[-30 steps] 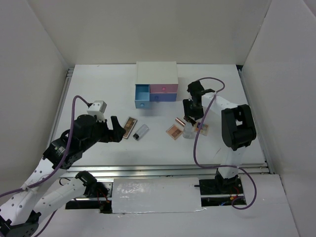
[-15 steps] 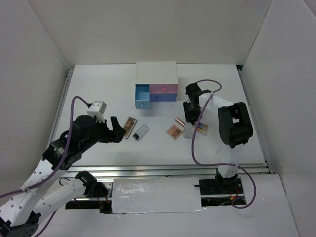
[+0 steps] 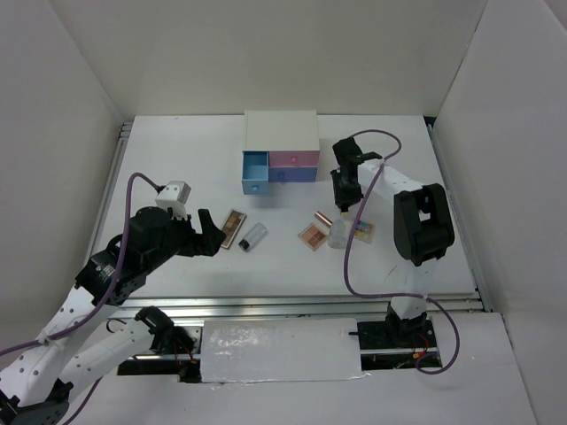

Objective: Organize the makeup

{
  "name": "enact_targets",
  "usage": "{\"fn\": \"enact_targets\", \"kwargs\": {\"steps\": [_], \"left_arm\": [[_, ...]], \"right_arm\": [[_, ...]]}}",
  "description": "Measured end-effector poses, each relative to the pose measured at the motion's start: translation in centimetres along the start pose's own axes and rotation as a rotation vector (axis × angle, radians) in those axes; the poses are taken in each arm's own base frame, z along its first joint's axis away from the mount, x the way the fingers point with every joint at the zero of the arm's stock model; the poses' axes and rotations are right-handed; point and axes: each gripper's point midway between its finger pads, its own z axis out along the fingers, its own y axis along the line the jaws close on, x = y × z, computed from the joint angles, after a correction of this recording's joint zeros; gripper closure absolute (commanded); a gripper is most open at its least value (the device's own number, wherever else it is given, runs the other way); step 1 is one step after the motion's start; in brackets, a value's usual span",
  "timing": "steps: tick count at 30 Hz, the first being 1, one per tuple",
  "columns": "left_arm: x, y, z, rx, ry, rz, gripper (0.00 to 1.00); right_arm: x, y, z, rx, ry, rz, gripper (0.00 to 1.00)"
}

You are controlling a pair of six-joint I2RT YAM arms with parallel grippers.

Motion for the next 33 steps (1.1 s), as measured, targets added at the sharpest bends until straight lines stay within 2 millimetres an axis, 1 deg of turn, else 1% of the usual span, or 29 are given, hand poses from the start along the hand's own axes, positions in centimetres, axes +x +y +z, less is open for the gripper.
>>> {"fn": "enact_targets", "kwargs": {"steps": [2, 5, 7, 9, 11, 12, 14, 15, 18, 20, 21, 24, 27, 28, 29, 31, 33], "left_arm": [[0.0, 0.0, 0.0, 0.0, 0.0, 0.0, 0.01], [0.0, 0.0, 0.0, -0.001, -0.001, 0.0, 0.01], [0.0, 0.0, 0.0, -0.001, -0.001, 0.0, 0.01], [0.0, 0.1, 0.0, -0.004, -0.002, 0.0, 0.01], [-0.1, 0.2, 0.0, -0.008, -0.006, -0.001, 0.0], [-0.1, 0.2, 0.0, -0.011, -0.007, -0.001, 0.0], [-0.2, 0.4, -0.1, -0.021, -0.014, -0.003, 0.0], [-0.3, 0.5, -0.1, -0.025, -0.018, -0.004, 0.01], [-0.5, 0.7, -0.3, -0.035, -0.034, -0.008, 0.01], [-0.7, 0.8, -0.5, -0.04, -0.047, -0.011, 0.01], [-0.8, 0.8, -0.6, -0.042, -0.052, -0.012, 0.01], [-1.0, 1.0, -0.7, -0.048, -0.065, -0.014, 0.0], [-1.1, 1.1, -0.8, -0.05, -0.071, -0.015, 0.01], [-1.1, 1.1, -0.8, -0.052, -0.071, -0.015, 0.01], [-1.1, 1.1, -0.8, -0.053, -0.07, -0.015, 0.01], [-1.1, 1.1, -0.8, -0.053, -0.07, -0.015, 0.01], [-1.0, 1.1, -0.8, -0.053, -0.069, -0.014, 0.01]], "right_arm": [[-1.1, -0.1, -0.9, 0.005, -0.035, 0.005, 0.74], [-3.3, 0.2, -3.1, -0.006, -0.108, 0.016, 0.74], [-5.0, 0.8, -5.0, -0.023, -0.163, 0.019, 0.74], [-6.6, 2.0, -7.1, -0.058, -0.229, 0.018, 0.73], [-7.9, 4.3, -9.5, -0.133, -0.298, 0.011, 0.73], [-8.1, 5.3, -10.3, -0.164, -0.318, 0.006, 0.73], [-8.5, 8.5, -12.7, -0.266, -0.371, -0.009, 0.73], [-8.7, 10.5, -14.2, -0.33, -0.399, -0.017, 0.73], [-9.5, 15.2, -17.6, -0.488, -0.471, -0.016, 0.73], [-9.9, 18.0, -19.3, -0.586, -0.503, 0.0, 0.72], [-10.1, 19.0, -20.0, -0.626, -0.512, 0.016, 0.72], [-11.0, 21.0, -21.0, -0.694, -0.521, 0.066, 0.71], [-13.1, 23.1, -21.3, -0.728, -0.539, 0.111, 0.7], [-13.9, 23.8, -21.0, -0.737, -0.545, 0.126, 0.7], [-14.3, 24.3, -20.5, -0.739, -0.54, 0.137, 0.69], [-14.7, 25.1, -18.8, -0.728, -0.518, 0.156, 0.66], [-14.6, 25.7, -17.1, -0.71, -0.489, 0.168, 0.63]]}}
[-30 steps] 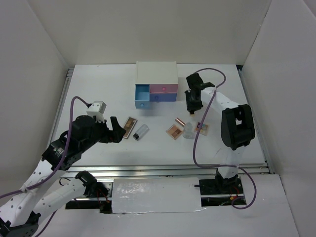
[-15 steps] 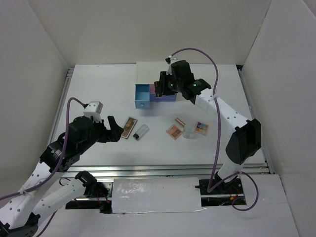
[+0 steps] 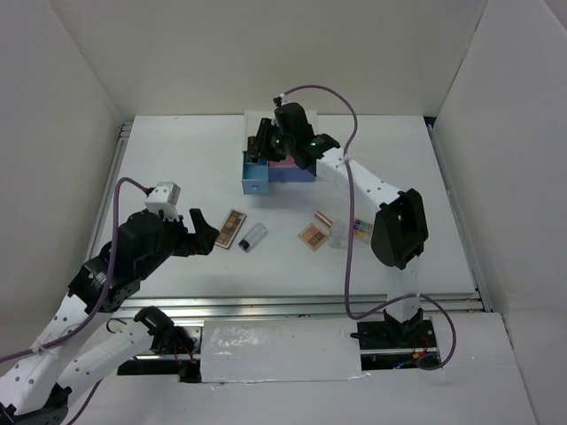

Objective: Organize the makeup

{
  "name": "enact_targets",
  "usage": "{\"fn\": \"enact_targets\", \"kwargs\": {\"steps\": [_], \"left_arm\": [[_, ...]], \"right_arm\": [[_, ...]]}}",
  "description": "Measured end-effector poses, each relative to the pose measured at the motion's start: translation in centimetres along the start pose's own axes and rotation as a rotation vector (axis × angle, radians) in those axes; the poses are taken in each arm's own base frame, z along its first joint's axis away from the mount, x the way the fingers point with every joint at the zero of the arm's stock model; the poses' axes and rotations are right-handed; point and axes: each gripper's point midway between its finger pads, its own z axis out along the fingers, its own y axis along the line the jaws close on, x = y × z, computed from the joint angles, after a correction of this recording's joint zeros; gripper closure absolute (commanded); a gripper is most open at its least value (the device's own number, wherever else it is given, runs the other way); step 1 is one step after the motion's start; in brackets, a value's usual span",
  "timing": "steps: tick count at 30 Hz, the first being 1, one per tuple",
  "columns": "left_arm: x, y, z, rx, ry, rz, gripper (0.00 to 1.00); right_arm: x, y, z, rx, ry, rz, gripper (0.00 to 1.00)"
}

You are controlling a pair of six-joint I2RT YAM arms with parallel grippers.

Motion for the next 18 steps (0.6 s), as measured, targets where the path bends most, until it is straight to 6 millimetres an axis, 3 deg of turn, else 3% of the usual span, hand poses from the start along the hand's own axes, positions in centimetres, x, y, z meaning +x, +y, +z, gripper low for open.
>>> {"fn": "enact_targets", "kwargs": {"steps": [5, 11, 18], "left_arm": [[0.2, 0.1, 0.1, -0.002, 0.006, 0.002, 0.01], [0.2, 0.1, 0.1, -0.002, 0.006, 0.002, 0.01], [0.2, 0.0, 0.0, 0.002, 0.005, 0.001, 0.01]], "right_arm": [[2.0, -1.5, 1.4, 0.053, 0.05, 0.019, 0.5], [1.5, -1.3, 1.4, 0.056, 0.033, 0.022, 0.24], [0.8, -1.7, 0.5, 0.085, 0.012, -0.032, 0.22]]}}
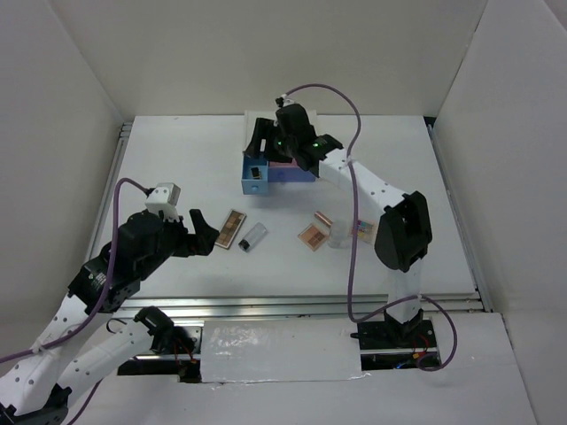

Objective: Organize the makeup

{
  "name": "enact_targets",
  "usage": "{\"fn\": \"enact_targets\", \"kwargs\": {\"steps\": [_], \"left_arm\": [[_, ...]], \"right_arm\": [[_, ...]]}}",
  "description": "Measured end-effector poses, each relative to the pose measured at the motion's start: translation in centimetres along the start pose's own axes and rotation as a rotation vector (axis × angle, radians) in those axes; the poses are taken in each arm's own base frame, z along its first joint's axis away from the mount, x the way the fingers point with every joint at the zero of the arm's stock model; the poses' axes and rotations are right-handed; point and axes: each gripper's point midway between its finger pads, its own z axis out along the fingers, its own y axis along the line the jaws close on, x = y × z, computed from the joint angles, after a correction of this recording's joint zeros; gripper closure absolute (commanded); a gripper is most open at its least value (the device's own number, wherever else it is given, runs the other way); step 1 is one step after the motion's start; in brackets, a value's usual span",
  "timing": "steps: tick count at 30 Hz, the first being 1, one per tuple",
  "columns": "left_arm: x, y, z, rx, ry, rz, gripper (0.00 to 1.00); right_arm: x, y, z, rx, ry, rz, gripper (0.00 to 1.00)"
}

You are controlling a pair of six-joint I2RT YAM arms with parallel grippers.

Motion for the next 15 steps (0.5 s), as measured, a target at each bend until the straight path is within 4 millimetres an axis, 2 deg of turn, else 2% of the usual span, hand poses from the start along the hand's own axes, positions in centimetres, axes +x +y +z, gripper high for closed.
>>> {"fn": "enact_targets", "kwargs": {"steps": [2, 5, 8, 10, 13, 15], "left_arm": [[0.0, 0.0, 0.0, 0.001, -0.001, -0.001, 0.01], [-0.1, 0.0, -0.2, 0.004, -0.008, -0.002, 0.01], [-0.3, 0.0, -0.4, 0.008, -0.018, -0.005, 0.01], [-0.3, 0.0, -0.4, 0.006, -0.02, -0.006, 0.01], [-0.4, 0.1, -0.4, 0.003, -0.019, -0.01, 0.01], [-0.4, 0.3, -0.3, -0.002, -0.017, -0.016, 0.01]], "right_arm": [[-0.8, -0.8, -1.6, 0.019, -0.031, -0.037, 0.22], [-1.8, -3.1, -6.1, 0.045, -0.067, -0.099, 0.23], [-3.2, -7.1, -10.7, 0.092, -0.119, -0.138, 0.23], [-3.6, -10.5, -12.8, 0.141, -0.135, -0.154, 0.24], [-1.7, -14.0, -12.8, 0.199, -0.072, -0.172, 0.25], [1.3, -15.5, -11.6, 0.217, 0.022, -0.187, 0.26]]}}
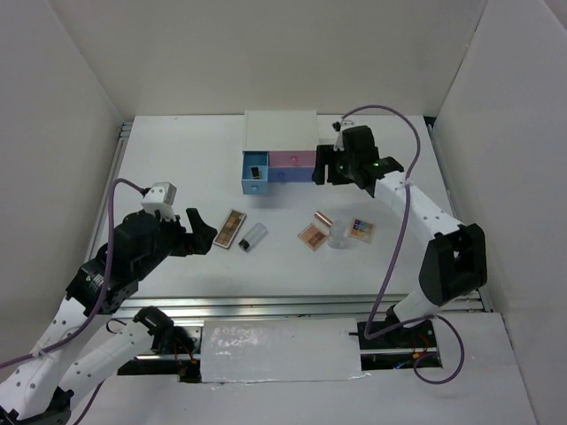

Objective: Organize the makeup

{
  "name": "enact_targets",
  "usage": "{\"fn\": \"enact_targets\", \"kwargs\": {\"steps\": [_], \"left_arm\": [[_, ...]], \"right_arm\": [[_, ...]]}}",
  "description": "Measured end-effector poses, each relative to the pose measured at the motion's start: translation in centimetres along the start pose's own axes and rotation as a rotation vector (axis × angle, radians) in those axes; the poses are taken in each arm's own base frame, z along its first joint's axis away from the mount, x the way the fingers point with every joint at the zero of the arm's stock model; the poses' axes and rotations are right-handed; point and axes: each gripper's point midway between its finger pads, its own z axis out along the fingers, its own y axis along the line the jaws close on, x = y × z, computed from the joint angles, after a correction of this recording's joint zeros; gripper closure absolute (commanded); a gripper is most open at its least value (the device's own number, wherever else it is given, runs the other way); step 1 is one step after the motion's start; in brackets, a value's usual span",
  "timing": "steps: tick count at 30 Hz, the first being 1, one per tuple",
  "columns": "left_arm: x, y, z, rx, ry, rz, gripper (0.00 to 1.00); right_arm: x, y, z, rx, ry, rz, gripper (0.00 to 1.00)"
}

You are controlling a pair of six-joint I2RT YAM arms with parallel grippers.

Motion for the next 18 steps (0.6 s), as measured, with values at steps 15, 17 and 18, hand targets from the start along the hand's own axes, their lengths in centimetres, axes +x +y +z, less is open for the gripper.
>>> {"fn": "enact_targets", "kwargs": {"steps": [15, 17, 18], "left_arm": [[0.6, 0.0, 0.5, 0.013, 0.03, -0.008, 0.01], [0.6, -0.1, 0.5, 0.016, 0.033, -0.008, 0.01], [0.6, -0.1, 0.5, 0.016, 0.034, -0.008, 0.01]], "right_arm": [[11.6, -3.3, 5.5, 0.065, 0.378, -0.007, 0.37], [12.2, -3.6, 5.8, 0.071, 0.395, -0.007, 0.38], [12.5, -3.7, 5.8, 0.075, 0.402, -0.007, 0.38]]}}
